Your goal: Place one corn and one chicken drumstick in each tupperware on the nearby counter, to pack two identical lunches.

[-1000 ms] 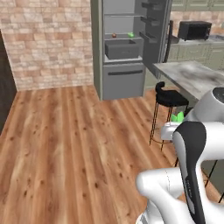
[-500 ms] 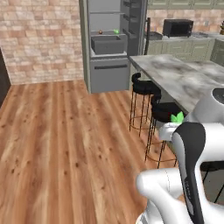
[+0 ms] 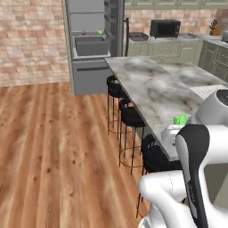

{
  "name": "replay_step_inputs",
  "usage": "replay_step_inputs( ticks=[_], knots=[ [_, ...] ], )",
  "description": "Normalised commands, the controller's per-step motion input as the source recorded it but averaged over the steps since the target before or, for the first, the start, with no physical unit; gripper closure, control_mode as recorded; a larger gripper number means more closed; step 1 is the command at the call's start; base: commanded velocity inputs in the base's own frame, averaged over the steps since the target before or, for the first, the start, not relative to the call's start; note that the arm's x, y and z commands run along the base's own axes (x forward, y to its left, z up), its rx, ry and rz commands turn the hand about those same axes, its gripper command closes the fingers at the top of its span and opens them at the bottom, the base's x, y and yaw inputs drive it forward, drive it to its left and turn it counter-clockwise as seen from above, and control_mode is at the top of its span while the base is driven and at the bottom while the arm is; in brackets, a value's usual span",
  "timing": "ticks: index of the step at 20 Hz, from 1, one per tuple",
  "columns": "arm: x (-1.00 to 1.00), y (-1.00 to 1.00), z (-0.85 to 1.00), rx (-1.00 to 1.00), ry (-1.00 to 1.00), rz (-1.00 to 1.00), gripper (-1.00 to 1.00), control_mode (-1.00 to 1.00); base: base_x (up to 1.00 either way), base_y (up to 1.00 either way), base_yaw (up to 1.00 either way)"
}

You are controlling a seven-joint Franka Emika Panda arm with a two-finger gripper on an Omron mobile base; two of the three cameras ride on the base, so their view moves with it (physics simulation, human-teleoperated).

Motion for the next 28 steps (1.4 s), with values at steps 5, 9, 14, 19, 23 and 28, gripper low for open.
replay_step_inputs(
  ticks=[5, 9, 14, 19, 23, 28],
  knots=[
    [0.00, 0.00, 0.00, 0.00, 0.00, 0.00, 1.00, 1.00, 0.00, -1.00, 0.00],
    [0.00, 0.00, 0.00, 0.00, 0.00, 0.00, 1.00, 1.00, 0.00, -1.00, 0.00],
    [0.00, 0.00, 0.00, 0.00, 0.00, 0.00, 1.00, 1.00, 0.00, -1.00, 0.00],
    [0.00, 0.00, 0.00, 0.00, 0.00, 0.00, 1.00, 1.00, 0.00, -1.00, 0.00],
    [0.00, 0.00, 0.00, 0.00, 0.00, 0.00, 1.00, 1.00, -0.05, -1.00, -0.01],
    [0.00, 0.00, 0.00, 0.00, 0.00, 0.00, 1.00, 1.00, -0.09, -1.00, -0.02]
  ],
)
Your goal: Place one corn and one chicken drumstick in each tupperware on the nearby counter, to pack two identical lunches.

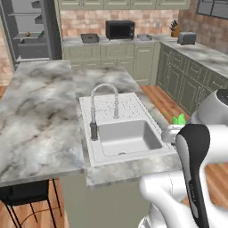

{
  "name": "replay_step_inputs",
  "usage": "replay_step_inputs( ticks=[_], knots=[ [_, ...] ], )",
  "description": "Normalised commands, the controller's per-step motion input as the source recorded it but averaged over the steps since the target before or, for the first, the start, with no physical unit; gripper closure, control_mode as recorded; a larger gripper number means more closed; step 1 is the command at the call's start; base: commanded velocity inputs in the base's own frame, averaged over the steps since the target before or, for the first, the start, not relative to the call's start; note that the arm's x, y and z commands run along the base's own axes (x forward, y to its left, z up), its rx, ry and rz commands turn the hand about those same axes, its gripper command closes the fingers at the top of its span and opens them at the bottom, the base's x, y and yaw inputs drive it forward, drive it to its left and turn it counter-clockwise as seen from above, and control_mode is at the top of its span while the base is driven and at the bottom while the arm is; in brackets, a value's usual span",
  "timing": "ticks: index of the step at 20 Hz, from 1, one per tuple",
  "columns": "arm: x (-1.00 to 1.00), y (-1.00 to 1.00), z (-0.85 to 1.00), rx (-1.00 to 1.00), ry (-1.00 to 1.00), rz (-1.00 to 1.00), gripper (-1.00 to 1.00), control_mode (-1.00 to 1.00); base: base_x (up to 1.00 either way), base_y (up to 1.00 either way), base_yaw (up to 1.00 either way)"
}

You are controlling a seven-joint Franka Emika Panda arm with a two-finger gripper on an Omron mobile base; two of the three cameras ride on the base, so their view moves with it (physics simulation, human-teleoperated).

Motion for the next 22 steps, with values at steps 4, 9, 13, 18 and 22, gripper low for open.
replay_step_inputs(
  ticks=[4, 9, 13, 18, 22],
  knots=[
    [0.00, 0.00, 0.00, 0.00, 0.00, 0.00, 1.00, 1.00, -0.10, -1.00, -0.03],
    [0.00, 0.00, 0.00, 0.00, 0.00, 0.00, 1.00, 1.00, -0.10, -1.00, -0.03],
    [0.00, 0.00, 0.00, 0.00, 0.00, 0.00, 1.00, 1.00, -0.01, -1.00, -0.01],
    [0.00, 0.00, 0.00, 0.00, 0.00, 0.00, 1.00, 1.00, 0.01, -1.00, -0.01],
    [0.00, 0.00, 0.00, 0.00, 0.00, 0.00, 1.00, 1.00, 0.81, -0.50, 0.00]
  ],
)
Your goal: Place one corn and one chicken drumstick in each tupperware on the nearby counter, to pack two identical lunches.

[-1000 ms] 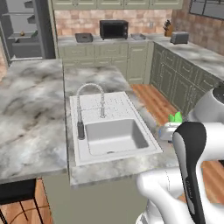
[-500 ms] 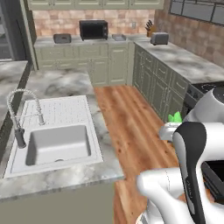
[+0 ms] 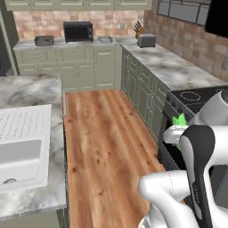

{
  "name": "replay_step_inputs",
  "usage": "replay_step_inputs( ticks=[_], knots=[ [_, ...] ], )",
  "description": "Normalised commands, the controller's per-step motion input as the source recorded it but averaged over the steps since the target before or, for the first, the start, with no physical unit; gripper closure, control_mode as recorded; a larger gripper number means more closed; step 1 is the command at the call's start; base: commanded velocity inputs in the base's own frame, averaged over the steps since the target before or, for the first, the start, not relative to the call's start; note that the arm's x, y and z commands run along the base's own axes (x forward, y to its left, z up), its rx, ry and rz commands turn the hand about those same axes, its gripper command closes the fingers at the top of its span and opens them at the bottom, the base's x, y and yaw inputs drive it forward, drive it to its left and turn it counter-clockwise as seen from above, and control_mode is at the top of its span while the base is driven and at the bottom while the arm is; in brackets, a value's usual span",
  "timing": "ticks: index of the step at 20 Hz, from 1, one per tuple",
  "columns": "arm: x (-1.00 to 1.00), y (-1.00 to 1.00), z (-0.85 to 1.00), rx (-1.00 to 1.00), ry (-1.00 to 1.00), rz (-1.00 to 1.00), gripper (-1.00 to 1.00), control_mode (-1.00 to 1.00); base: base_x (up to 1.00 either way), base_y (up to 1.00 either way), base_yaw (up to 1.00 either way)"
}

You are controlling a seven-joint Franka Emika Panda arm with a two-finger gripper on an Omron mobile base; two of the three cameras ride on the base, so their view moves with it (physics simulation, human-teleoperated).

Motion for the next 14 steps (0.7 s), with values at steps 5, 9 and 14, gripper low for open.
replay_step_inputs(
  ticks=[5, 9, 14],
  knots=[
    [0.00, 0.00, 0.00, 0.00, 0.00, 0.00, 1.00, 1.00, 1.00, -0.32, 0.00],
    [0.00, 0.00, 0.00, 0.00, 0.00, 0.00, 1.00, 1.00, 1.00, -0.24, 0.00],
    [0.00, 0.00, 0.00, 0.00, 0.00, 0.00, 1.00, 1.00, 1.00, -0.25, 0.00]
  ],
)
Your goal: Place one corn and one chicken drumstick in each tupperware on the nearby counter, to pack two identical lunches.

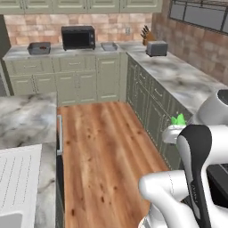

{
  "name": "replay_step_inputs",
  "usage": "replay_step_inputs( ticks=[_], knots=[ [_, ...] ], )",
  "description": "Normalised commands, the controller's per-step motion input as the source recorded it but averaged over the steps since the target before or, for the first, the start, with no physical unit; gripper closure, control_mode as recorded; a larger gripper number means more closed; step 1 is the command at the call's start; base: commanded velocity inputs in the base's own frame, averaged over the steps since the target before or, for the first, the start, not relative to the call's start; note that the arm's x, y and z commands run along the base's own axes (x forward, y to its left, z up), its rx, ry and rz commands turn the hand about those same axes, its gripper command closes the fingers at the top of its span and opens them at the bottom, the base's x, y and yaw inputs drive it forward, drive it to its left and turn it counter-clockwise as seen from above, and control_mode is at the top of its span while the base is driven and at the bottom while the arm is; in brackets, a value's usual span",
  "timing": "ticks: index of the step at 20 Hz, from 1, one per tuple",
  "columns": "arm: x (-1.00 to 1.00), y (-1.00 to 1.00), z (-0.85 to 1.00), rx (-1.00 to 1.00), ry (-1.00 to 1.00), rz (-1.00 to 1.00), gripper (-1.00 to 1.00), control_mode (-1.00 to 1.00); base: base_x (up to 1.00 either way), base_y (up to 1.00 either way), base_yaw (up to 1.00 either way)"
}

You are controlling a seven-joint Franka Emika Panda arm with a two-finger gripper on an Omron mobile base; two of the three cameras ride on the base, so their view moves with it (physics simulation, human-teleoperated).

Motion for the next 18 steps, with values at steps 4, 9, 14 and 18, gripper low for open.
replay_step_inputs(
  ticks=[4, 9, 14, 18],
  knots=[
    [0.00, 0.00, 0.00, 0.00, 0.00, 0.00, 1.00, 1.00, 1.00, -0.16, 0.03],
    [0.00, 0.00, 0.00, 0.00, 0.00, 0.00, 1.00, 1.00, 1.00, -0.10, 0.06],
    [0.00, 0.00, 0.00, 0.00, 0.00, 0.00, 1.00, 1.00, 1.00, -0.02, 0.11],
    [0.00, 0.00, 0.00, 0.00, 0.00, 0.00, 1.00, 1.00, 1.00, 0.00, 0.14]
  ],
)
